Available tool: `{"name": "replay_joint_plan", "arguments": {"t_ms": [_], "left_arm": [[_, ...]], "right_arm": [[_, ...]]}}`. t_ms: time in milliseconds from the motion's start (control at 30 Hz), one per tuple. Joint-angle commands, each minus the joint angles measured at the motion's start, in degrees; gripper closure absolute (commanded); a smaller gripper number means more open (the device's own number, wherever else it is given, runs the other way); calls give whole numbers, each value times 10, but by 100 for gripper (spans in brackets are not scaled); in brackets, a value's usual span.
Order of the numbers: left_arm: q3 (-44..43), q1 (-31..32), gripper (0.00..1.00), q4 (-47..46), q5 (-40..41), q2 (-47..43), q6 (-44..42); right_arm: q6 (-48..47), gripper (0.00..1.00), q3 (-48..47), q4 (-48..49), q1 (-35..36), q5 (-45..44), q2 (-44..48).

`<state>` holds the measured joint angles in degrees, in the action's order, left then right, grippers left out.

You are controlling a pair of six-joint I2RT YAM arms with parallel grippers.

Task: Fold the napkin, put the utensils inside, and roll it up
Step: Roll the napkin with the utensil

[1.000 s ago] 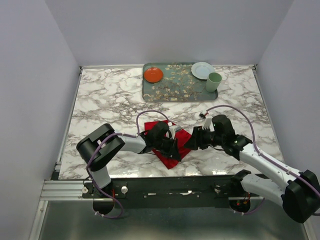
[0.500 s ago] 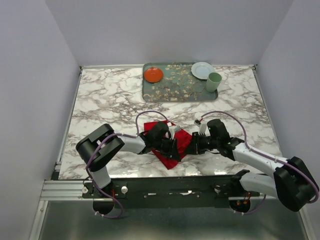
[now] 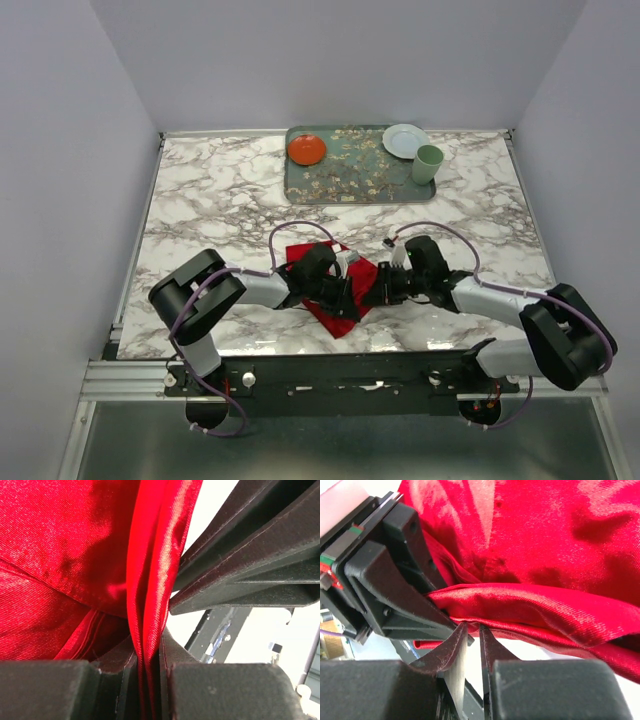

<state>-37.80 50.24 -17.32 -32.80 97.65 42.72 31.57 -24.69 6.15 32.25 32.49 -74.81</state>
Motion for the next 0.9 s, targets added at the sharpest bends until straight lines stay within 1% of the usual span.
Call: {"name": "replay_joint_plan", "arguments": {"t_ms": [0,100,200,233,300,333,433,600,700,733,767,867], "left_arm": [[-4,0,98,30,34,-23,-29],[-9,0,96,35,39,-24,-32],[-11,4,89,43,45,-24,-37],[-12,4,81,45,48,-25,-40],[-10,6,71,51,55,-29,-44],[-11,7,63,58,68,-32,-47],[-17,7,55,90,90,-49,-62],[-41,8,50,160,154,-97,-97],[-52,8,48,172,176,-109,-106],[-54,8,39,187,182,-110,-109],[-57,8,36,196,186,-115,-112],[-60,14,35,221,228,-141,-120]], "right_arm": [[5,77,-21,40,3,9,-35],[8,77,-28,42,3,5,-53],[10,77,-34,44,4,6,-71],[11,77,-34,45,4,6,-81],[9,77,-38,48,3,7,-91],[9,77,-39,49,3,9,-98],[7,78,-41,48,4,13,-109],[0,80,-39,49,4,11,-131],[-5,80,-43,52,3,13,-142],[-5,80,-45,50,3,13,-146],[-5,80,-48,50,3,13,-148],[-5,80,-52,49,3,17,-156]]}}
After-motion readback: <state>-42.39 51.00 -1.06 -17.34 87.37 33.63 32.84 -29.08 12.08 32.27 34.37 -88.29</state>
